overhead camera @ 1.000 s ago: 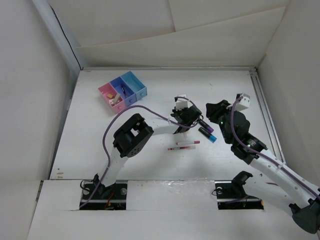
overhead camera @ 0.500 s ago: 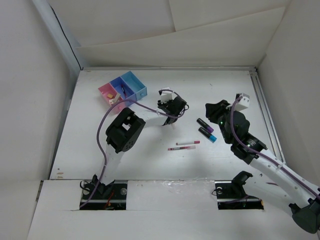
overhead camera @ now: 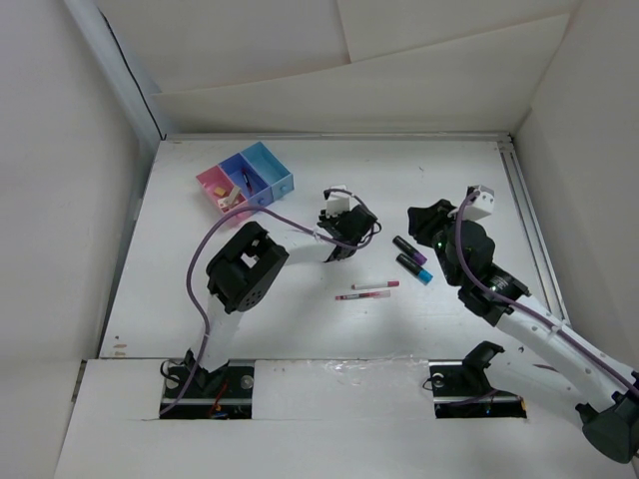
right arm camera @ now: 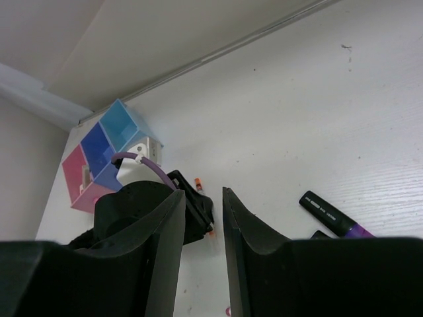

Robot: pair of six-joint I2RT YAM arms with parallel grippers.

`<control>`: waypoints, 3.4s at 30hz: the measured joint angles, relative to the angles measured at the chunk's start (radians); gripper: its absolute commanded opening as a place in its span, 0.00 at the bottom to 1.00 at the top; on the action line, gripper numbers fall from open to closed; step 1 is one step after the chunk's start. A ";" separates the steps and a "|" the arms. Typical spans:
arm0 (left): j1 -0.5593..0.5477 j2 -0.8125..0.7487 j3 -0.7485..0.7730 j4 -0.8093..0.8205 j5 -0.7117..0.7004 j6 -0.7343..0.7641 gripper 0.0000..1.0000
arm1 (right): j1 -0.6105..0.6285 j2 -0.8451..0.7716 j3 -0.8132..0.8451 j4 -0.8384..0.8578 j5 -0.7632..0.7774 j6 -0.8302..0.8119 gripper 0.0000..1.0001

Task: Sort the stationery into containers
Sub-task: Place the pen in the storage box, then pick up the pen from the center of the board.

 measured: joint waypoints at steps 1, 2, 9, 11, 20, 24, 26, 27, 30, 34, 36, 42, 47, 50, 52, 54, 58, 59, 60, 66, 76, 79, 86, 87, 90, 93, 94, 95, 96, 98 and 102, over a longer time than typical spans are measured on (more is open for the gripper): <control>-0.001 -0.001 -0.001 -0.001 0.000 -0.001 0.07 | 0.000 0.000 0.000 0.000 0.000 0.000 0.35; -0.001 -0.002 -0.001 -0.002 0.002 -0.004 0.03 | 0.000 0.001 0.000 0.000 -0.001 0.000 0.35; 0.006 -0.021 -0.013 -0.012 0.027 -0.009 0.00 | 0.000 0.001 0.000 0.000 -0.002 0.000 0.35; 0.020 -0.049 -0.042 -0.006 0.056 -0.009 0.00 | 0.000 0.001 0.000 0.000 -0.006 0.000 0.35; 0.290 -0.319 -0.120 0.052 0.200 0.014 0.00 | 0.000 0.001 0.000 0.000 -0.024 0.000 0.35; 0.411 -0.348 -0.046 0.054 0.233 0.038 0.00 | 0.000 0.001 0.000 0.000 -0.042 0.000 0.35; 0.464 -0.345 -0.016 0.050 0.256 0.045 0.00 | 0.000 0.003 0.000 0.001 -0.049 0.000 0.35; 0.490 -0.342 -0.003 0.048 0.266 0.050 0.00 | 0.000 0.004 0.000 0.001 -0.053 0.000 0.35; 0.561 -0.311 0.042 0.035 0.284 0.063 0.00 | 0.000 0.009 0.000 0.001 -0.064 0.000 0.36; 0.613 -0.239 0.105 -0.003 0.269 0.087 0.00 | 0.000 0.010 0.000 0.001 -0.075 -0.001 0.36; 0.616 -0.206 0.129 -0.023 0.257 0.099 0.00 | 0.000 0.010 0.000 0.001 -0.082 -0.001 0.36; 0.621 -0.129 0.192 -0.071 0.251 0.122 0.00 | 0.000 0.010 0.000 0.001 -0.089 -0.001 0.37; 0.650 -0.097 0.224 -0.095 0.240 0.131 0.03 | 0.000 0.010 0.000 0.001 -0.089 -0.001 0.37; 0.662 -0.089 0.234 -0.100 0.219 0.137 0.08 | 0.000 0.010 0.000 0.001 -0.095 -0.001 0.37; 0.662 -0.089 0.235 -0.102 0.206 0.145 0.15 | 0.000 0.010 0.000 0.001 -0.097 -0.001 0.37; 0.661 -0.087 0.243 -0.107 0.201 0.151 0.17 | 0.000 0.010 0.000 0.001 -0.097 -0.001 0.37; 0.660 -0.080 0.269 -0.119 0.196 0.160 0.25 | 0.000 0.010 0.000 0.001 -0.099 -0.001 0.37; 0.660 -0.080 0.270 -0.120 0.195 0.161 0.25 | 0.000 0.010 0.000 0.001 -0.100 -0.001 0.37; 0.660 -0.080 0.270 -0.121 0.196 0.160 0.25 | 0.000 0.010 0.000 0.001 -0.100 -0.001 0.37; 0.652 -0.103 0.243 -0.119 0.195 0.156 0.22 | 0.000 0.010 0.000 0.001 -0.100 -0.001 0.37; 0.296 -0.500 -0.229 0.152 0.318 0.192 0.15 | 0.000 -0.001 0.000 0.002 -0.086 -0.001 0.23; 0.116 -0.551 -0.333 0.232 0.363 0.239 0.15 | 0.000 -0.006 0.000 0.002 -0.082 -0.001 0.23; -0.148 -0.561 -0.469 0.257 0.431 0.345 0.15 | -0.005 -0.005 0.000 0.004 -0.071 -0.001 0.27; -0.167 -0.561 -0.473 0.255 0.440 0.357 0.15 | -0.006 -0.005 0.000 0.004 -0.068 -0.001 0.28; -0.222 -0.561 -0.473 0.251 0.449 0.381 0.15 | -0.006 -0.005 0.000 0.004 -0.064 -0.002 0.29; -0.264 -0.557 -0.473 0.249 0.450 0.396 0.15 | -0.006 -0.005 0.000 0.004 -0.060 -0.003 0.32; -0.274 -0.553 -0.473 0.249 0.450 0.399 0.18 | -0.006 -0.005 0.000 0.004 -0.060 -0.004 0.32; -0.279 -0.548 -0.473 0.247 0.453 0.402 0.19 | -0.006 -0.005 0.000 0.004 -0.059 -0.005 0.33; -0.282 -0.542 -0.473 0.245 0.459 0.403 0.21 | -0.006 -0.003 0.000 0.005 -0.059 -0.005 0.33; -0.282 -0.532 -0.474 0.246 0.469 0.410 0.25 | -0.006 -0.001 0.000 0.005 -0.058 -0.005 0.34; -0.280 -0.517 -0.478 0.246 0.490 0.429 0.32 | -0.006 0.003 0.000 0.005 -0.058 -0.005 0.35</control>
